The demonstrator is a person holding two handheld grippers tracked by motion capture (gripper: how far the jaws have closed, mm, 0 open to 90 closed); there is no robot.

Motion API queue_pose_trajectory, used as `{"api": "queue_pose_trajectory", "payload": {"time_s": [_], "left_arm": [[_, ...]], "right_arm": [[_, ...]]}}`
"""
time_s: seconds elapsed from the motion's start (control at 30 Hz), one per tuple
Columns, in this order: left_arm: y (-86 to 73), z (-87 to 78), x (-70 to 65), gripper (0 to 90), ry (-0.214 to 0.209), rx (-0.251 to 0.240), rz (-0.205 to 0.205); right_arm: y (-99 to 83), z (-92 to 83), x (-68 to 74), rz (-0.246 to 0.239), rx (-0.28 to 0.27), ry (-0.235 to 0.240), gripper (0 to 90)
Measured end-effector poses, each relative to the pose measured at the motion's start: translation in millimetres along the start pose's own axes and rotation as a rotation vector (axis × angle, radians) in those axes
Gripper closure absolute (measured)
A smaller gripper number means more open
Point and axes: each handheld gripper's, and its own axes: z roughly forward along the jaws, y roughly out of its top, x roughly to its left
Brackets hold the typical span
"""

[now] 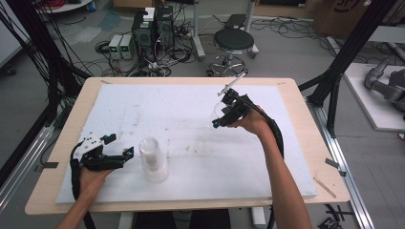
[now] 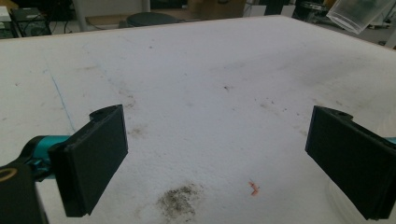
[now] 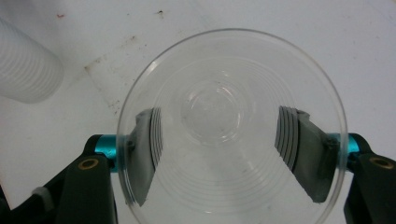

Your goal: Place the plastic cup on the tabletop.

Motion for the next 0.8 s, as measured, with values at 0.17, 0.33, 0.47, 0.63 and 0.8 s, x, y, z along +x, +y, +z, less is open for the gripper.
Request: {"api": "queue_pose_trajectory", "payload": {"time_s": [0.17, 0.33, 0.47, 0.63, 0.8], "left_arm": [[-1.0, -0.1, 0.6, 5.7, 0.0, 0.001, -0.005], [-1.3, -0.3, 1.1, 5.8, 0.001, 0.002, -0.005], [-3.4, -0.7, 2.4, 5.7, 0.004, -0.006, -0.009], [-3.8, -1.3, 2.5, 5.7, 0.0, -0.013, -0.006], [-3.9, -1.1, 1.6, 5.8, 0.002, -0.01, 0.004]], "right_arm": [[-0.2, 0.1, -0.3, 0.002, 0.006, 0.0, 31.8], [-0.1, 1.4, 0.1, 0.003, 0.013, 0.004, 31.8], [0.3, 4.1, 0.2, 0.002, 0.029, 0.003, 31.8], [1.1, 9.3, 1.2, -0.003, 0.061, -0.003, 31.8], [2.1, 17.1, 2.4, -0.011, 0.105, -0.013, 31.8]]}}
